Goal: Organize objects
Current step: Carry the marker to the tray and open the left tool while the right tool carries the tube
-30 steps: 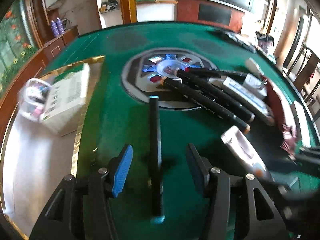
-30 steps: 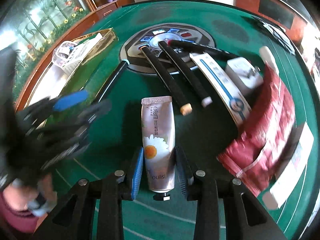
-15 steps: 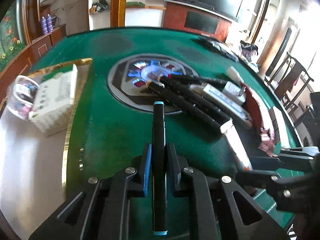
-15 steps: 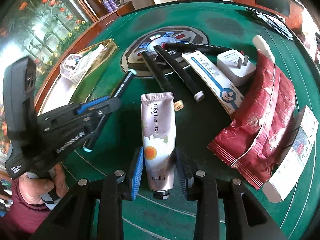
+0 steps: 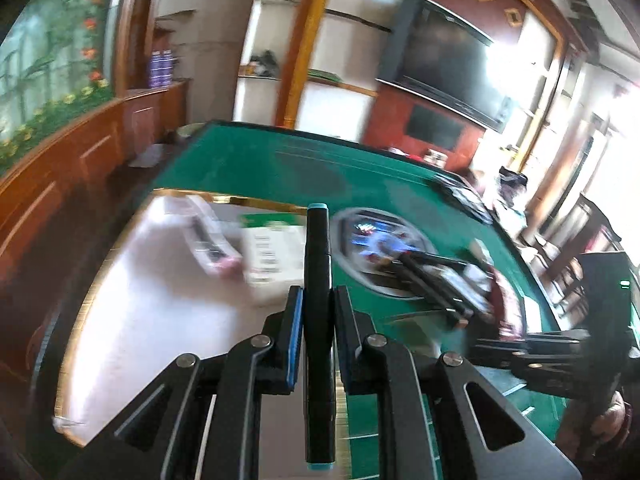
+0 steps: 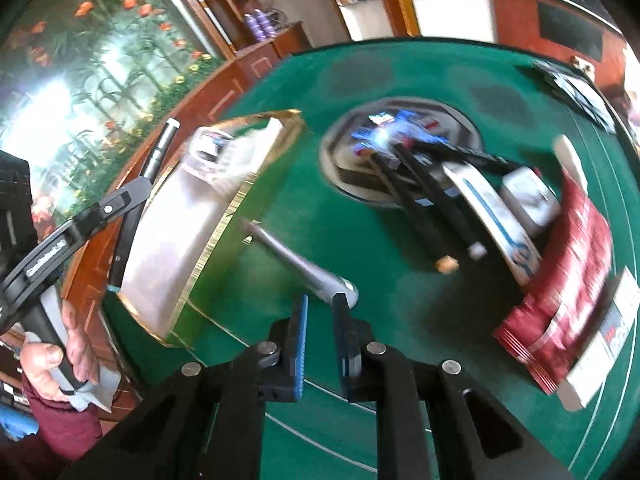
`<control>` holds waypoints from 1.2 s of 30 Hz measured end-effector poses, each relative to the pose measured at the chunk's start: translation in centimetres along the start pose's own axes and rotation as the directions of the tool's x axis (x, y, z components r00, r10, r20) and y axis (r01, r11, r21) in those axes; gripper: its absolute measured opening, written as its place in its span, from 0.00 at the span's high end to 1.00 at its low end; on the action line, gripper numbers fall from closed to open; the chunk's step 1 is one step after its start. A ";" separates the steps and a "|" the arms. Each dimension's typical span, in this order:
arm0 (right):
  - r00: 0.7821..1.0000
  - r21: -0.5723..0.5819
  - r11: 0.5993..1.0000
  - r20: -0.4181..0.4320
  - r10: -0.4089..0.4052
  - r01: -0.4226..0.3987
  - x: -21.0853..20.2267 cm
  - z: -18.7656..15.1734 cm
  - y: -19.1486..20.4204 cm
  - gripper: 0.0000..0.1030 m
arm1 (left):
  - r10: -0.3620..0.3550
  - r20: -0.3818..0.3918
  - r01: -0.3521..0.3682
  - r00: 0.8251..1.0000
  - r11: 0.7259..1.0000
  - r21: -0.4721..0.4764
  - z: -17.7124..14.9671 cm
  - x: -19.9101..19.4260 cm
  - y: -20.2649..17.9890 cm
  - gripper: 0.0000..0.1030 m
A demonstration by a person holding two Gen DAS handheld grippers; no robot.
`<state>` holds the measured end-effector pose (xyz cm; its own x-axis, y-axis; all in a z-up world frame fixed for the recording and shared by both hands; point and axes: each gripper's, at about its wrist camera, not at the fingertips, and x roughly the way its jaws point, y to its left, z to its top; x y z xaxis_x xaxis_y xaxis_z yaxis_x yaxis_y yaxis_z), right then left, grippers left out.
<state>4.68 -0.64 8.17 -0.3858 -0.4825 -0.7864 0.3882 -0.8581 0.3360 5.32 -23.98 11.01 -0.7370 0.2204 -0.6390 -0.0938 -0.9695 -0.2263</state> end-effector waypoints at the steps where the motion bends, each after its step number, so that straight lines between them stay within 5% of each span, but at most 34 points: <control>1: 1.000 -0.019 1.000 0.006 -0.005 0.005 0.3 0.5 1.0 0.87 | 0.008 -0.004 -0.008 1.000 1.000 -0.019 0.1 0.1 1.2 0.86; 6: 1.000 -0.115 0.993 0.020 -0.020 0.022 1.8 2.1 3.4 0.84 | 0.012 -0.010 -0.013 1.000 0.996 -0.084 -0.5 0.0 4.9 0.86; 7: 0.999 -0.147 0.989 0.000 -0.033 0.033 2.5 2.3 3.7 0.70 | 0.007 -0.007 -0.008 1.000 0.996 -0.089 -0.7 -0.1 5.3 0.86; 8: 0.999 -0.169 0.984 -0.018 -0.051 0.047 3.4 2.4 4.0 0.41 | 0.005 -0.005 -0.005 1.000 0.996 -0.093 -1.0 -0.3 5.7 0.86; 10: 0.996 -0.207 0.975 -0.024 -0.086 0.080 4.9 2.5 4.2 0.12 | -0.008 -0.007 0.007 1.000 0.994 -0.113 -1.4 -0.3 6.7 0.86; 17: 0.978 -0.270 0.948 -0.077 -0.193 0.166 9.9 3.5 4.3 0.18 | -0.012 -0.023 0.008 1.000 0.988 -0.152 -2.4 0.0 8.9 0.86; 19: 0.958 -0.316 0.929 -0.141 -0.248 0.194 11.2 2.3 4.6 0.34 | -0.013 -0.027 0.008 1.000 0.988 -0.156 -2.6 -0.1 9.3 0.86; 21: 0.959 -0.348 0.912 -0.099 -0.267 0.218 10.8 1.1 4.8 0.39 | -0.010 -0.028 0.006 1.000 0.988 -0.152 -2.7 -0.1 9.4 0.86; 23: 0.961 -0.305 0.930 -0.115 -0.250 0.205 10.8 0.6 4.2 0.69 | -0.003 -0.029 -0.001 1.000 0.989 -0.146 -2.6 0.2 9.5 0.86; 26: 0.964 -0.258 0.942 -0.101 -0.246 0.214 11.1 0.4 3.3 0.69 | -0.007 -0.034 0.001 0.999 0.988 -0.155 -2.5 0.7 9.5 0.86; 36: 0.998 -0.113 0.992 -0.033 -0.053 0.049 7.9 1.9 1.9 0.69 | 0.051 -0.081 -0.061 0.995 0.989 -0.135 -1.3 2.2 9.7 0.86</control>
<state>0.73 -6.41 3.58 -0.3780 -0.4298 -0.8200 0.4611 -0.8554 0.2359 3.67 -32.73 6.52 -0.6839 0.1789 -0.7073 0.0430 -0.9579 -0.2838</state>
